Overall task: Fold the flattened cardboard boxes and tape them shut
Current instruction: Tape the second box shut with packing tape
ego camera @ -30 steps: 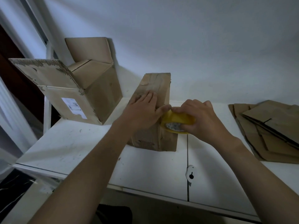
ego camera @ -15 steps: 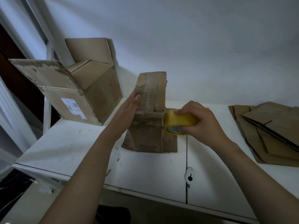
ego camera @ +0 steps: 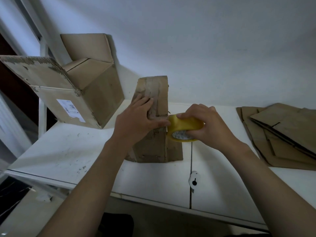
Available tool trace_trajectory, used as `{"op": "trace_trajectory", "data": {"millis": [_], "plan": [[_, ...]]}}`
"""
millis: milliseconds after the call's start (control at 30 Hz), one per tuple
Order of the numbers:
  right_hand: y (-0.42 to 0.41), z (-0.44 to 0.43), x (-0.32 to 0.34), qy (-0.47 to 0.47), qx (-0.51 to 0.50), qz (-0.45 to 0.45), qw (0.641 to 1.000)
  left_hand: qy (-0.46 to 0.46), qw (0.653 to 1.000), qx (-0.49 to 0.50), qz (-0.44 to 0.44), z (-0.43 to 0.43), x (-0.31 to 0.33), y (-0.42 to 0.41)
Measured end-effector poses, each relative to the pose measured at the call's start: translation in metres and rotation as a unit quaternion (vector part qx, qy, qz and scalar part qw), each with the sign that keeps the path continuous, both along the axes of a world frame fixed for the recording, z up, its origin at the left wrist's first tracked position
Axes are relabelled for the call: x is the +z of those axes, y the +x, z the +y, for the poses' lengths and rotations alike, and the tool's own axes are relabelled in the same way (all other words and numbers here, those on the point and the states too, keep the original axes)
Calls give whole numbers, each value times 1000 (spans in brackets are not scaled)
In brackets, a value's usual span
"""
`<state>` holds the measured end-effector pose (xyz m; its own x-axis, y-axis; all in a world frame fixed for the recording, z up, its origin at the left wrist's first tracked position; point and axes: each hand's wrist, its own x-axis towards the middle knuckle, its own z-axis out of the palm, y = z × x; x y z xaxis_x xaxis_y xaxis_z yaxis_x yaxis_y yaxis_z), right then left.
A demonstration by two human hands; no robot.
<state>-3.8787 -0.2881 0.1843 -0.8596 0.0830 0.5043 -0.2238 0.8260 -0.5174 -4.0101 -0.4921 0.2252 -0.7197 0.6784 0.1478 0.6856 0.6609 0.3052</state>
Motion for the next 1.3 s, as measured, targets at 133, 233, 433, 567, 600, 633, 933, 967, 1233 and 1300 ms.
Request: {"op": "trace_trajectory", "data": {"millis": [133, 233, 433, 567, 600, 633, 933, 967, 1233, 1300], "plan": [[2, -1, -4, 38, -4, 14, 999, 34, 999, -13, -23, -3, 3, 2], [5, -1, -6, 73, -12, 29, 997, 53, 998, -30, -19, -6, 4, 4], [7, 0, -9, 92, -15, 45, 995, 150, 987, -52, -34, -19, -12, -10], [5, -2, -9, 76, -14, 50, 996, 279, 950, -44, -130, -28, -25, -16], [4, -2, -10, 70, -13, 50, 996, 296, 943, -42, -147, -30, -28, -17], [4, -3, -10, 61, -13, 49, 997, 307, 938, -45, -154, -31, -31, -19], [5, -11, -14, 25, -25, 51, 998, 325, 928, -66, -172, -45, -60, -22], [5, -14, -13, 20, -24, 43, 999, 318, 935, -57, -147, -47, -57, -22], [9, -35, -5, -9, 72, -50, 996, 202, 968, 39, 145, -25, -50, -8], [12, -33, -4, -76, 40, -45, 995, 175, 972, 79, 133, -18, -50, -4]]}}
